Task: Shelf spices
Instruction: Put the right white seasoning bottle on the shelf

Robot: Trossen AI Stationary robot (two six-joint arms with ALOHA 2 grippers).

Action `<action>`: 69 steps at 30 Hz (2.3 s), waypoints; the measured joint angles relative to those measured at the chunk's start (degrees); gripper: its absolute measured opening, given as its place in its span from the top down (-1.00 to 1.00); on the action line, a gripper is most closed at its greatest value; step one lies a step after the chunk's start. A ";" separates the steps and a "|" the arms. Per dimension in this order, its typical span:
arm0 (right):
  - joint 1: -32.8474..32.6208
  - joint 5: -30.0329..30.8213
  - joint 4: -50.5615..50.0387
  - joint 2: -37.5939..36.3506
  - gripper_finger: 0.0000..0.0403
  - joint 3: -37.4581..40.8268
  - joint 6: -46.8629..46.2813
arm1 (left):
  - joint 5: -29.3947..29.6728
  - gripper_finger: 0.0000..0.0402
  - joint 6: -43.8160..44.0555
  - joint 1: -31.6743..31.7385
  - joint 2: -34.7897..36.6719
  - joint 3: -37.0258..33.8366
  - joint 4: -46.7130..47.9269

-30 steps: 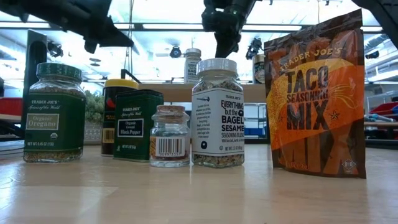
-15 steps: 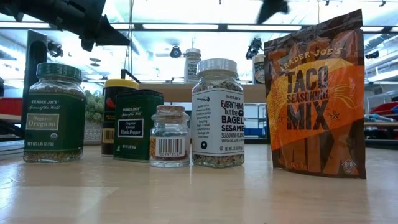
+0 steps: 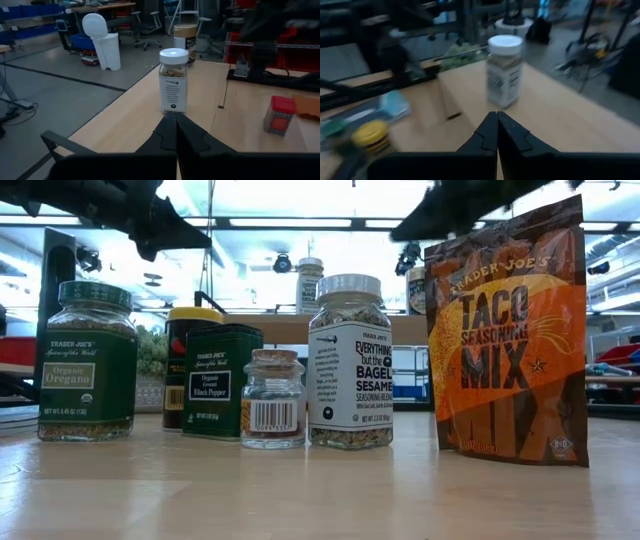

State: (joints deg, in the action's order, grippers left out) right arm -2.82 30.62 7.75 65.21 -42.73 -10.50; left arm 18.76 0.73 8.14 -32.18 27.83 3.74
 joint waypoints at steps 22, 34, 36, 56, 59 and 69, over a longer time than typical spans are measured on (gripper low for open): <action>12.19 -3.27 4.11 32.34 1.00 -23.45 7.76 | 0.01 1.00 2.73 0.00 0.00 0.00 1.04; 11.12 -6.86 2.72 40.57 1.00 -33.61 5.65 | 0.03 1.00 2.73 0.01 0.00 0.00 2.26; 10.45 -7.57 1.41 40.72 1.00 -34.39 5.56 | 0.02 1.00 2.74 0.02 -0.01 0.00 2.43; 9.28 -16.89 -2.49 40.63 1.00 -36.62 2.12 | 0.03 1.00 4.24 0.00 0.00 0.02 2.43; 9.21 -17.04 -2.10 40.63 1.00 -36.60 2.17 | 0.03 1.00 4.24 0.00 0.00 0.02 2.42; 10.58 -18.93 0.85 40.63 1.00 -36.56 2.63 | 0.03 1.00 4.50 0.00 0.00 0.02 2.39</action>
State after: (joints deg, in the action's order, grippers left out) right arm 7.76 11.69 8.60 105.84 -79.29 -7.88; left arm 18.79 5.23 8.14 -32.18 27.86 6.13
